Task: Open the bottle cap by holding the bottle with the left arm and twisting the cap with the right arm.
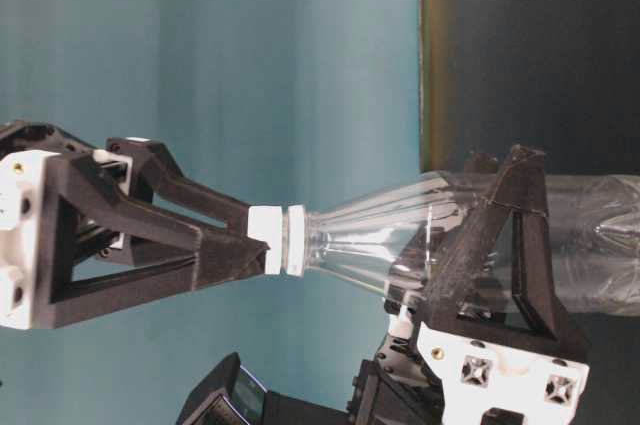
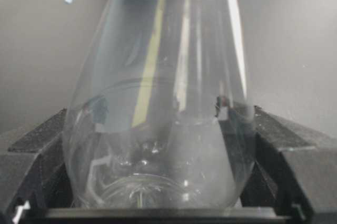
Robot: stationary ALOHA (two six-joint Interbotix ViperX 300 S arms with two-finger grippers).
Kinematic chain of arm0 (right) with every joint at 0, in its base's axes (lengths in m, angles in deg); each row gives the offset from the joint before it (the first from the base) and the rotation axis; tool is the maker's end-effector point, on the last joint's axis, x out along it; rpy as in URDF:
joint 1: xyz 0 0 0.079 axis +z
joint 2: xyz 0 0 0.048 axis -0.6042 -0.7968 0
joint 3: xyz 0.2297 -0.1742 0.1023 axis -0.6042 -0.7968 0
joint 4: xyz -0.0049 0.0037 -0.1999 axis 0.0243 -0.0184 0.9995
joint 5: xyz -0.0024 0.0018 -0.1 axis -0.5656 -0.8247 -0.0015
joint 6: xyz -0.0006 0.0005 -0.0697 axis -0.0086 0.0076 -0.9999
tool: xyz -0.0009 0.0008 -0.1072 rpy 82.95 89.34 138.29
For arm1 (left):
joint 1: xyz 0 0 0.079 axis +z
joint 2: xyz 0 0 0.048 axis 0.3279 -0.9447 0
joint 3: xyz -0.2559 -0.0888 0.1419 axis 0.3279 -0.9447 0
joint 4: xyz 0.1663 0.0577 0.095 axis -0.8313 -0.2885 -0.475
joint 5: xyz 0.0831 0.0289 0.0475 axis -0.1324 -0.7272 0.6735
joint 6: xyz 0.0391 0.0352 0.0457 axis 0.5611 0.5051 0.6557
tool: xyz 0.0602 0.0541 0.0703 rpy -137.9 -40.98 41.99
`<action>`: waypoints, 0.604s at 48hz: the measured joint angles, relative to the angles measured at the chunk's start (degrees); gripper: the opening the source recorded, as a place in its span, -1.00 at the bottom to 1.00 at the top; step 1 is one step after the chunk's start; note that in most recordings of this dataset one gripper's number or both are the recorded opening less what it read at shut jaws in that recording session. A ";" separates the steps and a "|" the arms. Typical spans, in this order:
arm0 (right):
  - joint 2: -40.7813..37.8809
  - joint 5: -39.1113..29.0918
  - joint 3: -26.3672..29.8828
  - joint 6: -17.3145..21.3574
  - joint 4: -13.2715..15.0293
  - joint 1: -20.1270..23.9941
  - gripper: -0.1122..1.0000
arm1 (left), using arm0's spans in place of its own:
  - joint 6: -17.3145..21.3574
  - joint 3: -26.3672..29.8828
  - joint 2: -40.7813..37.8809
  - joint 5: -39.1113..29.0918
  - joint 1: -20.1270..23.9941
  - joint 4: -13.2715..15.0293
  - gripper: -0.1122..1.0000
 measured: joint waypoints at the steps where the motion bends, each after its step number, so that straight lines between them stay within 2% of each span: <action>1: 0.00 0.00 0.00 0.00 0.09 -0.09 0.46 | 0.00 0.00 0.00 0.00 0.09 0.00 0.70; 6: -0.09 0.18 0.00 0.00 0.09 -0.35 0.20 | 0.09 -0.09 0.09 0.09 0.00 0.00 0.70; 10: -0.09 0.18 0.00 -0.09 0.09 -0.79 -0.11 | 0.09 -0.09 0.00 0.09 0.09 -0.09 0.70; 22: -0.09 0.18 -0.09 -0.88 0.18 -0.70 -0.12 | 0.00 -0.18 0.09 0.09 0.09 -0.09 0.70; 26: -0.09 0.09 0.00 -2.90 0.18 -0.79 -0.12 | 0.00 -0.09 0.09 0.09 0.09 -0.09 0.70; 29: -0.09 -0.09 0.00 -6.15 0.18 -0.70 -0.12 | 0.00 -0.09 0.00 0.09 0.09 -0.09 0.70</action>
